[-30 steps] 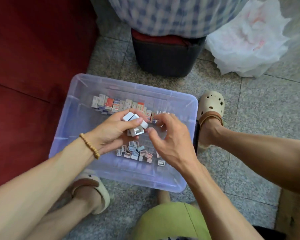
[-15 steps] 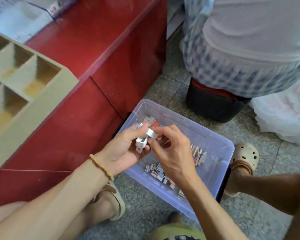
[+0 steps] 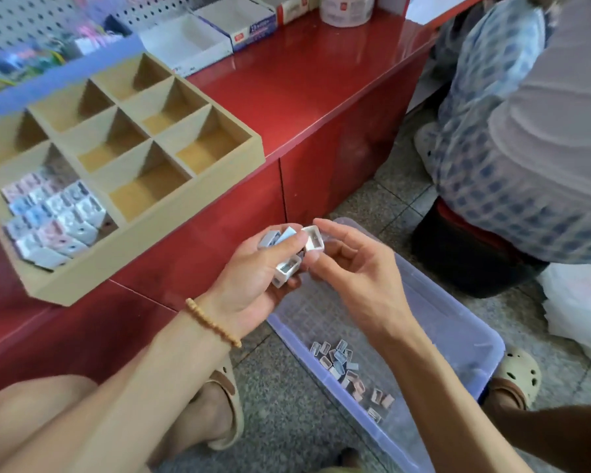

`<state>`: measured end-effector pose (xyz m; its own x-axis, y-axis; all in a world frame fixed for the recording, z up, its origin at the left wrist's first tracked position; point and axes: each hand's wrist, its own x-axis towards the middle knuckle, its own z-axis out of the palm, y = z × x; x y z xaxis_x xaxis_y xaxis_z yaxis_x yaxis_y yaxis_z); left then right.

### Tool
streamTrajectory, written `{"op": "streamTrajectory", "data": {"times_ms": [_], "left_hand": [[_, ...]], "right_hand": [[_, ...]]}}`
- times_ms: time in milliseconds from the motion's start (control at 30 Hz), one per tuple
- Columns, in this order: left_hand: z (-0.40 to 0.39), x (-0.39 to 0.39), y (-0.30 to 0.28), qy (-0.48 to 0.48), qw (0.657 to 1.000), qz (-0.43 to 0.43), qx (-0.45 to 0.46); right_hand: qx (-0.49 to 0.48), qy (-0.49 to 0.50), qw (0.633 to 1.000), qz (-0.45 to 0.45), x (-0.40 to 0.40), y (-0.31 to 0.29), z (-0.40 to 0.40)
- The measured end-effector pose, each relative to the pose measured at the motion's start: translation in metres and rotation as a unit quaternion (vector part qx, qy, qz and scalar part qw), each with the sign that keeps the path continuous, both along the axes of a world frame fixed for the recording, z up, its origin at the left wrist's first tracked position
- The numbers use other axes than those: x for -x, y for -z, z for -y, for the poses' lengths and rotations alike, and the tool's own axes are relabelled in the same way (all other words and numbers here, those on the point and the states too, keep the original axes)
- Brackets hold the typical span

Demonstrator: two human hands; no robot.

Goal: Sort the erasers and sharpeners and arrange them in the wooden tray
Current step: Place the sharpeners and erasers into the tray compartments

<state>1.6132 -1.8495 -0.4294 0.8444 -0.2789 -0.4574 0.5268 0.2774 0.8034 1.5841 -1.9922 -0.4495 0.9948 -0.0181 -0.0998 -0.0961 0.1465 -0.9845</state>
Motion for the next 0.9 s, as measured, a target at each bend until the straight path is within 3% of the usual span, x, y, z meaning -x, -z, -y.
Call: {"op": "streamTrajectory", "data": {"times_ms": [300, 500, 700, 900], "left_hand": [[-0.066, 0.007, -0.037, -0.049, 0.996, 0.064, 0.034], [-0.11, 0.007, -0.057, -0.163, 0.985, 0.038, 0.047], [-0.176, -0.004, -0.085, -0.307, 0.945, 0.068, 0.09], [-0.245, -0.026, -0.085, -0.424, 0.895, 0.079, 0.117]], "right_hand": [[-0.051, -0.128, 0.99, 0.021, -0.025, -0.039, -0.054], [0.001, -0.143, 0.988, 0.057, -0.064, -0.076, -0.096], [0.171, -0.217, 0.95, 0.145, -0.114, -0.103, -0.16], [0.372, -0.228, 0.862, 0.256, -0.155, -0.101, -0.214]]}}
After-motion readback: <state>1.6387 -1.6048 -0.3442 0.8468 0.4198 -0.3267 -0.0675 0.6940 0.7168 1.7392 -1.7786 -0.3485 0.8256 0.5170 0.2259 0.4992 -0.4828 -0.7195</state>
